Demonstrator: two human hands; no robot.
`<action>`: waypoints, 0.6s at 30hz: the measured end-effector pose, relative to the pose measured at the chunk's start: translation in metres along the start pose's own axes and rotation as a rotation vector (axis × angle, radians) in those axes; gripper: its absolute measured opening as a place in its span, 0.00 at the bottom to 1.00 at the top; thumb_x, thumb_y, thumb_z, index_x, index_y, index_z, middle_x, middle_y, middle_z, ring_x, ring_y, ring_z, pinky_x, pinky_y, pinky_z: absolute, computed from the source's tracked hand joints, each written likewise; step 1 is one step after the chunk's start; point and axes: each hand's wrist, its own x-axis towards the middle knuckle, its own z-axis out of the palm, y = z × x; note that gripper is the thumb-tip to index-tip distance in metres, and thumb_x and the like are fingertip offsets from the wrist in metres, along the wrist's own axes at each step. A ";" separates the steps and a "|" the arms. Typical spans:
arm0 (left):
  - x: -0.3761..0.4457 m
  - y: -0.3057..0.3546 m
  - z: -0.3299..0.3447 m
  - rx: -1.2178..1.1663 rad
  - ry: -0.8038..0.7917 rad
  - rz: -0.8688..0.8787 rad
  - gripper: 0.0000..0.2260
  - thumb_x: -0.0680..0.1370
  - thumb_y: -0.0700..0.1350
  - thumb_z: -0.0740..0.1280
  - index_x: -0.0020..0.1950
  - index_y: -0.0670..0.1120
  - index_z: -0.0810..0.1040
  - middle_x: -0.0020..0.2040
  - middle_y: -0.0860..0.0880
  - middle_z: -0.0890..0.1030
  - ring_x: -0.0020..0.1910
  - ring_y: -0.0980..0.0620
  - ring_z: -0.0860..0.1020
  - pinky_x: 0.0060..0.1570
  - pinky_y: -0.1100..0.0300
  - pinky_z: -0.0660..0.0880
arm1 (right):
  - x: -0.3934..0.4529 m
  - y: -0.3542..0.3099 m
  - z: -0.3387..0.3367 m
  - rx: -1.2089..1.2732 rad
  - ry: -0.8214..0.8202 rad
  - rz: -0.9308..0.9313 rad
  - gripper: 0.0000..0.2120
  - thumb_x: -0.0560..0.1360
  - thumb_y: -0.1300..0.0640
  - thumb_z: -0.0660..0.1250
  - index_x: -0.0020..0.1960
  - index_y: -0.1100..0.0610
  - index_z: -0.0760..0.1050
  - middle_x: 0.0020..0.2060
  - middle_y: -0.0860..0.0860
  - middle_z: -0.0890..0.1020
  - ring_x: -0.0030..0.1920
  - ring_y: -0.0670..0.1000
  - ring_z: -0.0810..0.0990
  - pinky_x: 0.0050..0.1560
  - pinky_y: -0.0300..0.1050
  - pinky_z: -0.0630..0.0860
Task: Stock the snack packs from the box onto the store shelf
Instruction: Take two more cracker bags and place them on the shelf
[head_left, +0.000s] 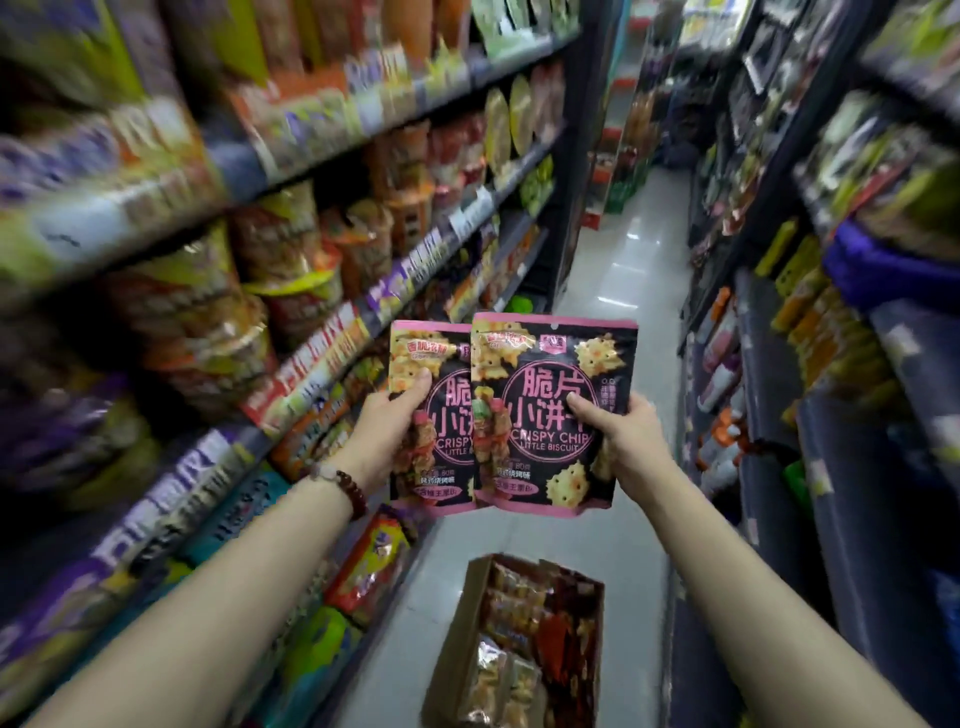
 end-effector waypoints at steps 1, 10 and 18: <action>-0.010 0.017 -0.001 -0.012 0.024 0.033 0.10 0.77 0.52 0.67 0.46 0.46 0.82 0.45 0.45 0.85 0.44 0.47 0.83 0.51 0.51 0.78 | -0.001 -0.018 0.006 -0.001 -0.026 -0.028 0.17 0.69 0.62 0.75 0.55 0.62 0.76 0.47 0.56 0.86 0.46 0.55 0.86 0.41 0.46 0.81; -0.133 0.113 -0.029 -0.064 0.331 0.266 0.17 0.76 0.55 0.68 0.53 0.42 0.81 0.46 0.45 0.86 0.46 0.45 0.84 0.49 0.50 0.80 | -0.038 -0.126 0.062 -0.014 -0.303 -0.207 0.16 0.67 0.60 0.77 0.52 0.61 0.78 0.46 0.56 0.86 0.46 0.56 0.86 0.46 0.50 0.82; -0.258 0.144 -0.086 -0.068 0.634 0.411 0.15 0.77 0.55 0.66 0.51 0.44 0.81 0.47 0.45 0.86 0.47 0.46 0.84 0.55 0.47 0.78 | -0.100 -0.163 0.151 -0.002 -0.621 -0.269 0.15 0.68 0.59 0.76 0.53 0.59 0.78 0.45 0.52 0.87 0.44 0.51 0.86 0.42 0.44 0.81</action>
